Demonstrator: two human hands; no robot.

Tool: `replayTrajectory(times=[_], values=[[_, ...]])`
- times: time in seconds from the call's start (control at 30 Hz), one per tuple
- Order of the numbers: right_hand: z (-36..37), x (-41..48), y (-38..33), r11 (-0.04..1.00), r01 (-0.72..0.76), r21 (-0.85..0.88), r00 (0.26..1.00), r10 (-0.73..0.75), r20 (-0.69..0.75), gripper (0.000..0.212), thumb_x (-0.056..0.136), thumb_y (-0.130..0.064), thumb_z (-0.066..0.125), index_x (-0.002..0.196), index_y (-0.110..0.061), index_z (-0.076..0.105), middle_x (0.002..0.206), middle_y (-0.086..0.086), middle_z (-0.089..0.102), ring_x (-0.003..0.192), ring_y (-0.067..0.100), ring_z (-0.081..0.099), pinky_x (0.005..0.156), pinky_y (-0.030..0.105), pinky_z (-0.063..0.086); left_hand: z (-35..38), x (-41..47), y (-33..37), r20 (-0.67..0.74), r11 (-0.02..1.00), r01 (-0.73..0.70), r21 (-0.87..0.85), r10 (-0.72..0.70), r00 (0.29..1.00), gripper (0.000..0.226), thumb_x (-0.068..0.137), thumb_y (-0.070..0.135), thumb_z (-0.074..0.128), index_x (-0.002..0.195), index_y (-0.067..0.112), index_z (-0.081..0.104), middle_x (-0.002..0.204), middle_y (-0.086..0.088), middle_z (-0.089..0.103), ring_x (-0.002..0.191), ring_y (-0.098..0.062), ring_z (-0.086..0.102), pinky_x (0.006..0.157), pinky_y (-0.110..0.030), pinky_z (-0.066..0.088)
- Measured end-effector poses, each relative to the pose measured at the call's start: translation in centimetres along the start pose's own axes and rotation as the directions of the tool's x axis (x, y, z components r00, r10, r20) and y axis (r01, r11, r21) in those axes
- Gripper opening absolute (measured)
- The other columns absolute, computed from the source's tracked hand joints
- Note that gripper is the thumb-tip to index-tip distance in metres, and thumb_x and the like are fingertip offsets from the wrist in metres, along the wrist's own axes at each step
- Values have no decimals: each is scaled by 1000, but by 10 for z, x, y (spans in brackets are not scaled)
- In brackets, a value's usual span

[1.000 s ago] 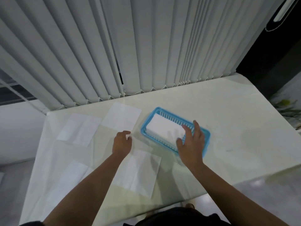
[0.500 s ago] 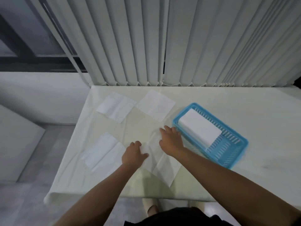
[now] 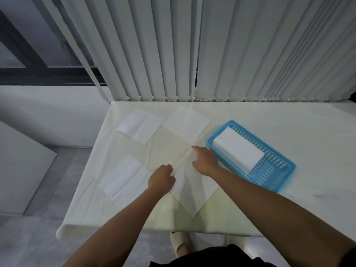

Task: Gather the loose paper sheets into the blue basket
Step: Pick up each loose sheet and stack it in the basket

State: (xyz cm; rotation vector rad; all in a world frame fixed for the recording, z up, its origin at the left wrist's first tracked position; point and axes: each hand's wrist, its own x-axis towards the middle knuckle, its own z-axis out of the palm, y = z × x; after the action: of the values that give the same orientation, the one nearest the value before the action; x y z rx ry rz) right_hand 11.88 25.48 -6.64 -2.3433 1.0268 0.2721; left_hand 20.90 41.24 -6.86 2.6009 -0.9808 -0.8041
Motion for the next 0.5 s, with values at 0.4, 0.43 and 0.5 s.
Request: replayTrajectory(times=[0.4,0.43,0.5], values=[[-32,-10,4,937,171,-305,975,-205,-83,25,94,-13,47,108,-18,67,105,5,65,95,22,62,76,30,49,-25,-7,17,-17,980,-194,30,195,981,18,90,32,51,96,18,61,95,2,66,88,-17,57,66,-27,38],[-30,-12,7,907,171,-386,979,-199,-34,27,92,-9,47,108,-17,68,106,6,65,98,23,61,77,32,49,-21,-8,18,38,974,-223,38,222,974,21,91,33,51,95,17,63,96,1,67,90,-18,59,68,-27,40],[-22,-19,15,846,170,-505,984,-172,44,26,89,-3,50,106,-12,67,108,9,65,102,25,61,79,33,49,-11,-11,19,133,967,-250,52,242,961,26,93,36,49,95,16,65,98,0,68,94,-20,61,73,-28,44]])
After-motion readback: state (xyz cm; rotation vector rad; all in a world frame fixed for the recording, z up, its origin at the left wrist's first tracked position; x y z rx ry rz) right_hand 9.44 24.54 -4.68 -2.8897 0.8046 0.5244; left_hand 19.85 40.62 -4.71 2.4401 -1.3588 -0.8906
